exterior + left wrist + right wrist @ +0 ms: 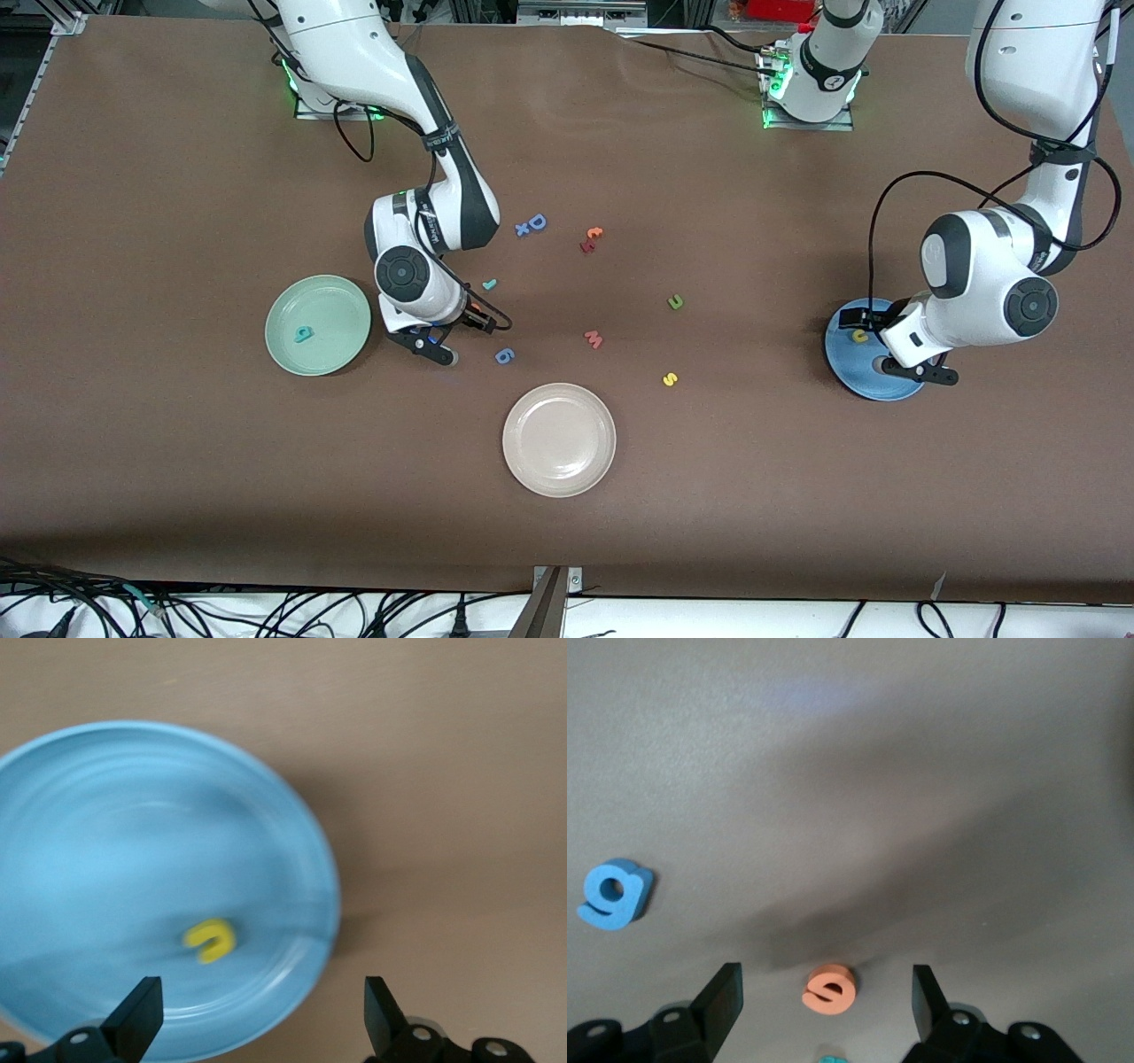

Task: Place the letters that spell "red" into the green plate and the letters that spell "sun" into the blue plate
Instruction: 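Grip the orange e with the right gripper while the left gripper grips s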

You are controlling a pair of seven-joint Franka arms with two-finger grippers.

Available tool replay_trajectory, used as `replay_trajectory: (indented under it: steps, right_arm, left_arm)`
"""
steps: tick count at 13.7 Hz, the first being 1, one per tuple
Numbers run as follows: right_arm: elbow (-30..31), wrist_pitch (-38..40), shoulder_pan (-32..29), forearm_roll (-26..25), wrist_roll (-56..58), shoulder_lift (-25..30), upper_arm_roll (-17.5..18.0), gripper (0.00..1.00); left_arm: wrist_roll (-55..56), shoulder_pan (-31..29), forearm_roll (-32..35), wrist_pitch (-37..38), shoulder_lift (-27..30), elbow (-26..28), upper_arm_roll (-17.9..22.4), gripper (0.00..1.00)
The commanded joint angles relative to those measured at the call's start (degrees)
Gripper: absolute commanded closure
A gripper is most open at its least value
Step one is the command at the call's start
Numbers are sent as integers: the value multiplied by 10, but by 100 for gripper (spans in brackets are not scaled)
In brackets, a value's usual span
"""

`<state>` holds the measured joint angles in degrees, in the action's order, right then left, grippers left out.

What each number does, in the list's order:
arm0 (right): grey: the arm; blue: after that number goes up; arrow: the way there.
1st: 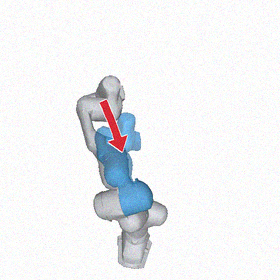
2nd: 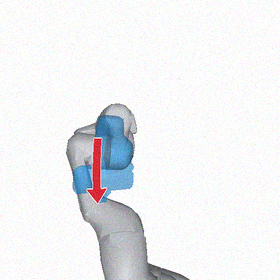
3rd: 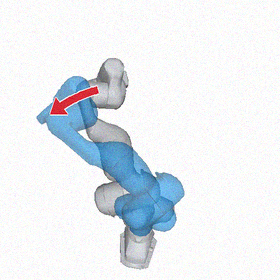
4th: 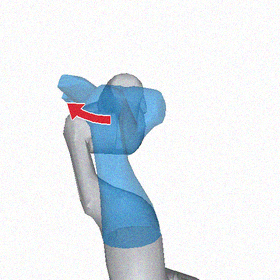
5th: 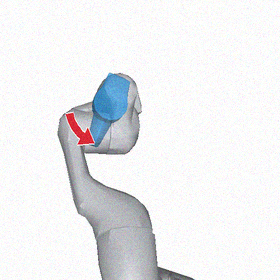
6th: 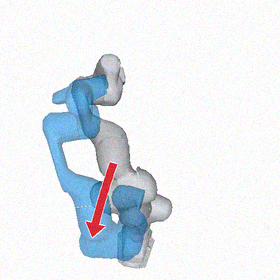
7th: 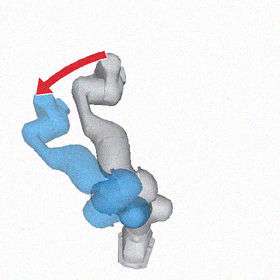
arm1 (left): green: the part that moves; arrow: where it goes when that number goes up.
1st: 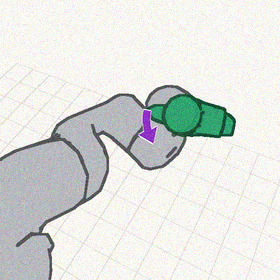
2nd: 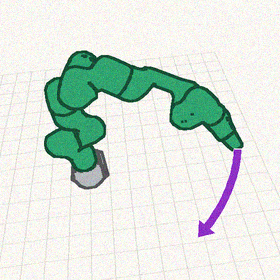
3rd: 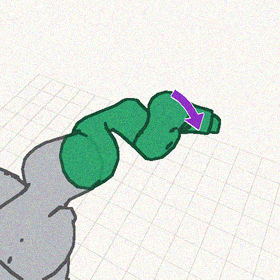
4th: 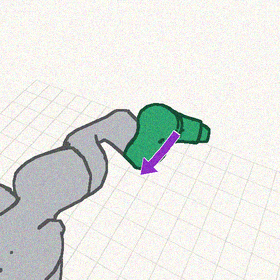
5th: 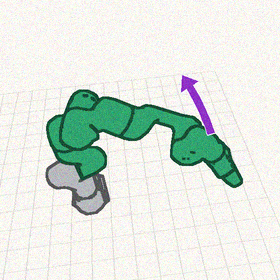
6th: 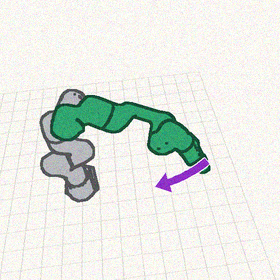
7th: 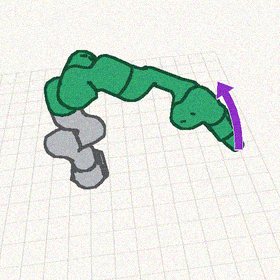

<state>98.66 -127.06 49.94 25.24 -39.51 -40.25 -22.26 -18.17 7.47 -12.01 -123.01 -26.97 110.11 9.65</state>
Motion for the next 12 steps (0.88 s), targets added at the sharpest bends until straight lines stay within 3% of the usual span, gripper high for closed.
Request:
replay_trajectory:
  steps: [1, 3, 5, 12]
  right_arm:
    - [8, -12, 9, 13, -2, -5, -3, 20]
    - [12, -18, 12, 13, -1, -9, -3, 24]
    - [15, -22, 11, 13, 1, -11, -3, 39]
    - [15, -25, 13, 14, -1, -11, -2, 44]
  left_arm:
    - [2, 6, -20, 8, 2, -21, -22, 0]
    - [11, 15, -21, 5, -6, -33, -25, 0]
    - [44, 40, -21, 4, -19, -53, -25, 0]
    - [245, 127, -21, -31, -83, -109, -25, 0]
